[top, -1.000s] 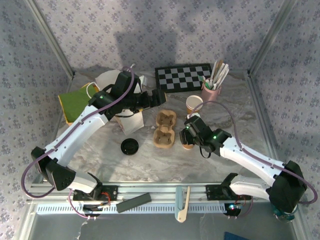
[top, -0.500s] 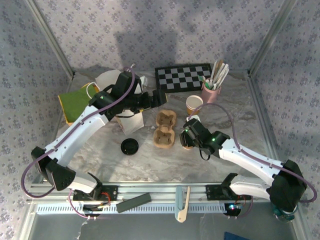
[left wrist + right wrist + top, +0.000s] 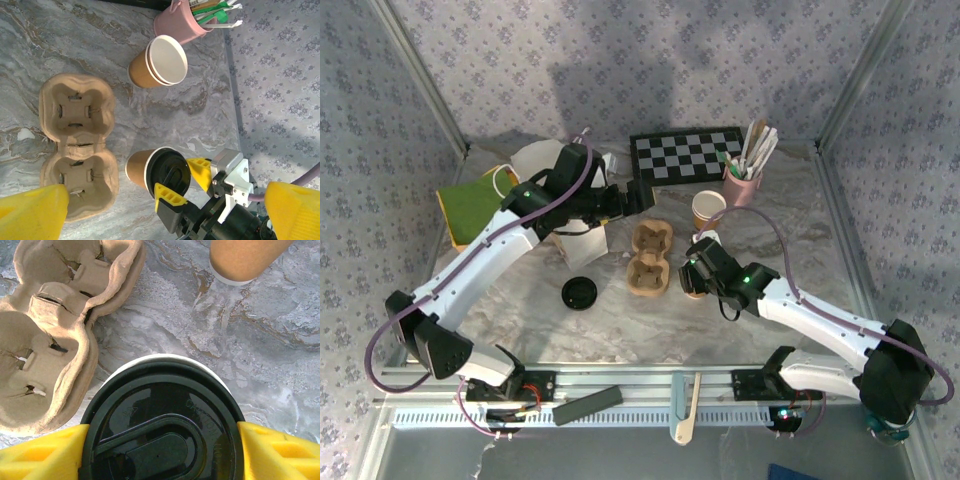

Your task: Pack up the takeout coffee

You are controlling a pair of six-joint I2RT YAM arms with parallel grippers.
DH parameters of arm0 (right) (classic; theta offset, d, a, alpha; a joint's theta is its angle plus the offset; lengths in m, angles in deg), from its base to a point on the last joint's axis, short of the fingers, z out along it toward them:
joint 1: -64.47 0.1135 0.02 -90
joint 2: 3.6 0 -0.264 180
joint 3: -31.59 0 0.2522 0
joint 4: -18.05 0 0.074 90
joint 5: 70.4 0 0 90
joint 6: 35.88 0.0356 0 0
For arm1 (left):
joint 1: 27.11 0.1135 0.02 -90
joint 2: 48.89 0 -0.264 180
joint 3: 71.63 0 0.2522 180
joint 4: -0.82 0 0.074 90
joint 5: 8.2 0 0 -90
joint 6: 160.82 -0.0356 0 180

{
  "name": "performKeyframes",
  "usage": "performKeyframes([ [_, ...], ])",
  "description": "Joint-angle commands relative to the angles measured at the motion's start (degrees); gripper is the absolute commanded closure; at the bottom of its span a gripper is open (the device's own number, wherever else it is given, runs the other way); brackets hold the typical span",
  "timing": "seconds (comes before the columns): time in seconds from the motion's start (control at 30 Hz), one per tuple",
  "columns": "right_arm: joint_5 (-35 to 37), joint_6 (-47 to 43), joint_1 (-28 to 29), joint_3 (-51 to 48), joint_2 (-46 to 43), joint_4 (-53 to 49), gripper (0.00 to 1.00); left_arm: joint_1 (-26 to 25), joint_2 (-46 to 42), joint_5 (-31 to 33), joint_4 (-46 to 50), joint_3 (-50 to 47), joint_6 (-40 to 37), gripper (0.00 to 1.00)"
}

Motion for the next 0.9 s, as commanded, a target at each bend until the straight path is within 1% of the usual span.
performKeyframes([
  [0.0,1.5,0.4,0.6,0.6,-0.9,0.1,0.29,-0.3,0.5,-0.2,-0.3,1.5,-0.1,0.00],
  [0.87,1.1,1.4,0.6,-2.1,0.2,0.9,0.29,-0.4,1.4,-0.7,0.0,2.3,-0.3,0.00],
])
